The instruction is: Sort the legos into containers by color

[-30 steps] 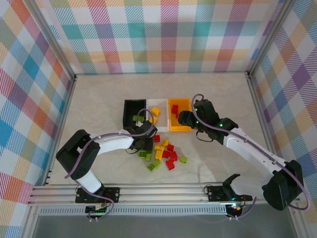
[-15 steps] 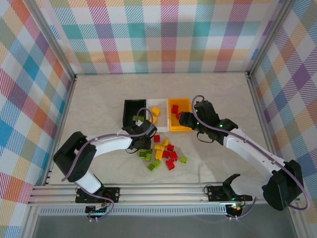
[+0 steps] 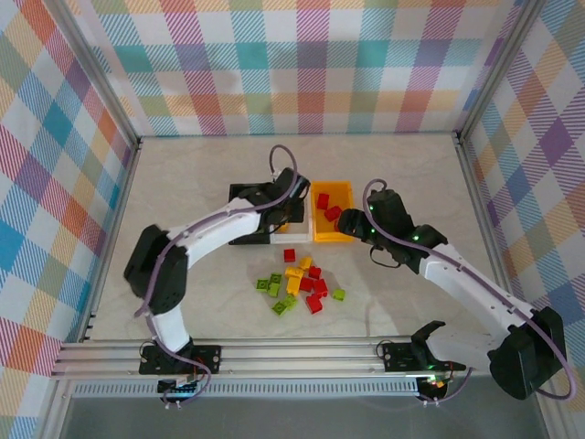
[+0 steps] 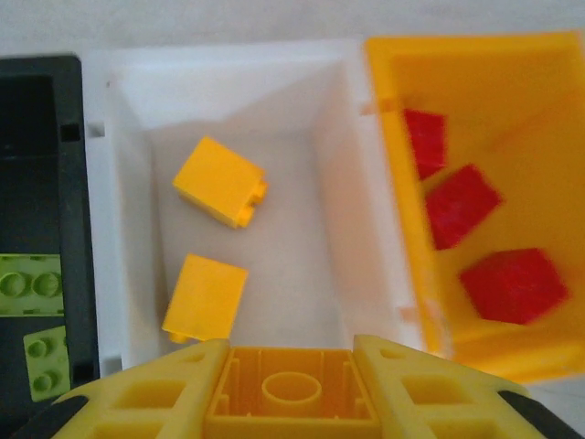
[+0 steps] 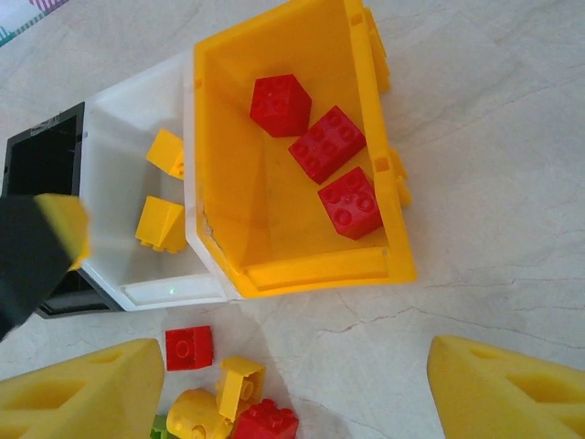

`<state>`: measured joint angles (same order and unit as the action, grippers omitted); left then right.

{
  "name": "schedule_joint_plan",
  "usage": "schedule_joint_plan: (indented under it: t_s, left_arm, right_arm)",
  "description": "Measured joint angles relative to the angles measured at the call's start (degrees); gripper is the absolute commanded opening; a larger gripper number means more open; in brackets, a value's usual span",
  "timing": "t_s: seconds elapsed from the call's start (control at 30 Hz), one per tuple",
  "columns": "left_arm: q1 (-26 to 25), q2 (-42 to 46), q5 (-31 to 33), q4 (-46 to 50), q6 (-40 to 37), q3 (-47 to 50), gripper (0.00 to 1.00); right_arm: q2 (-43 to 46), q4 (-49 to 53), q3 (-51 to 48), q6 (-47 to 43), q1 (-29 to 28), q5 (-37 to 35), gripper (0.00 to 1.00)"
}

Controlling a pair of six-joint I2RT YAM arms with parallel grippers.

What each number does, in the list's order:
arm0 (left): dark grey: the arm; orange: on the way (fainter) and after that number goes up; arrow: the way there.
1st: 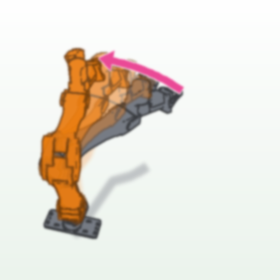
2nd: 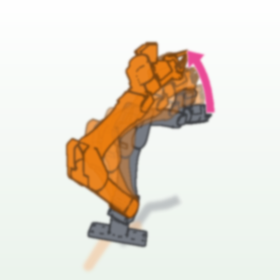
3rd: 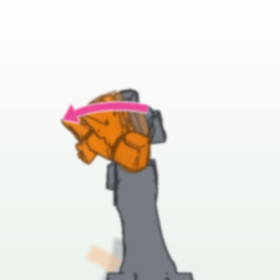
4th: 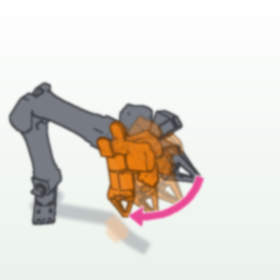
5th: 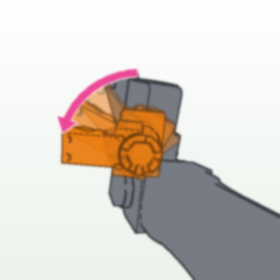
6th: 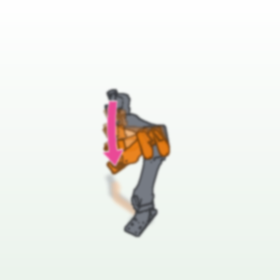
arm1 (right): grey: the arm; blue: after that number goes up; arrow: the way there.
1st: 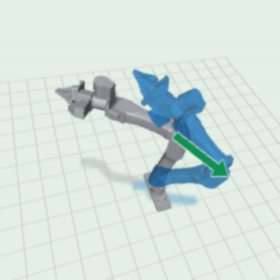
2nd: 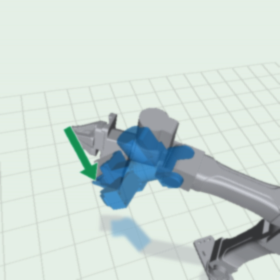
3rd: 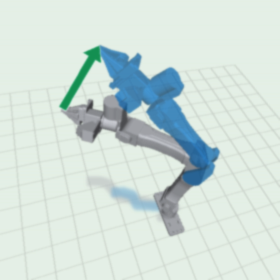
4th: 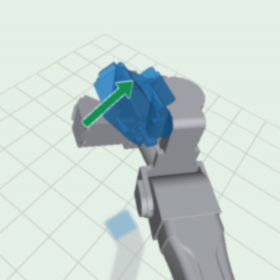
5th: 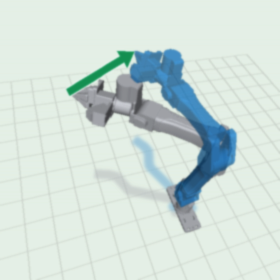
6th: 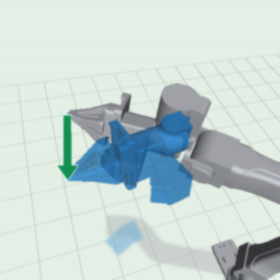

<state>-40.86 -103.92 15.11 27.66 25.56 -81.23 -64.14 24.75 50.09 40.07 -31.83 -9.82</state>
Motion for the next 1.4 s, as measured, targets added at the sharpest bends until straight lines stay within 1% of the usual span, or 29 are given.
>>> schedule_joint_plan:
  t_s: [0.07, 0.13, 0.2, 0.37, 0.5, 0.57, 0.63, 0.73, 0.83, 0.97, 1.03, 1.13, 1.27, 1.33, 1.4]
  left_arm:
    - [1.11, -4.55, 0.02, 1.01, -0.39, -2.89, 0.45]
    - [1.79, -7.67, 0.07, 2.08, -1.22, -5.03, 0.63]
    - [2.05, -8.98, 0.00, 2.64, -1.18, -6.67, 0.74]
    - [1.92, -7.50, -0.61, 2.84, -0.96, -7.98, 0.84]
    - [0.72, 0.48, -1.11, 2.71, -0.20, -2.21, 0.90]
    - [-0.46, 5.25, -1.36, 3.28, 0.37, 0.72, 0.92]
    - [-1.75, 12.55, -2.34, 2.75, 1.73, 7.19, 0.94]
    - [-2.58, 21.24, -4.02, 3.87, 3.82, 16.63, 0.96]
    - [-2.60, 26.05, -5.73, 5.40, 5.44, 24.61, 0.97]
    - [-2.62, 27.23, -8.57, 6.82, 6.82, 32.41, 0.98]
    - [-2.62, 27.23, -10.10, 6.73, 7.58, 35.69, 0.96]
    - [-2.60, 27.17, -12.00, 6.38, 8.57, 38.53, 0.90]
    - [-2.62, 27.17, -13.46, 4.74, 9.62, 40.54, 0.89]
    - [-2.62, 27.15, -13.90, 3.65, 9.88, 41.24, 0.85]
    - [-2.56, 26.64, -14.01, 3.19, 10.32, 41.33, 0.78]
  right_arm:
    - [0.81, 0.17, -0.50, 0.00, 0.02, 0.00, 0.77]
    - [1.49, 0.39, -0.94, 0.02, 0.07, 0.00, 0.77]
    - [1.97, 0.81, -1.05, 0.00, 0.17, 0.04, 0.77]
    - [2.58, 1.07, -1.36, 0.04, 0.33, 0.74, 0.78]
    - [2.64, 1.49, -2.29, 0.20, 0.33, 0.92, 0.77]
    - [2.71, 1.75, -2.82, 0.24, 0.33, 0.94, 0.78]
    - [2.82, 1.88, -3.28, 0.28, 0.33, 1.05, 0.78]
    - [2.82, 1.86, -3.69, 0.50, 0.33, 1.33, 0.78]
    - [2.80, 1.81, -3.96, 0.83, 0.33, 1.53, 0.78]
    - [2.62, 1.79, -4.35, 1.18, 0.33, 1.77, 0.78]
    - [2.49, 1.77, -4.35, 1.31, 0.33, 1.88, 0.77]
    - [2.47, 1.73, -4.35, 1.31, 0.33, 1.92, 0.78]
    - [2.49, 1.79, -4.35, 1.29, 0.33, 1.90, 0.78]
    - [2.49, 1.84, -4.35, 1.29, 0.33, 1.88, 0.78]
    - [2.49, 1.84, -4.35, 1.29, 0.33, 1.73, 0.78]
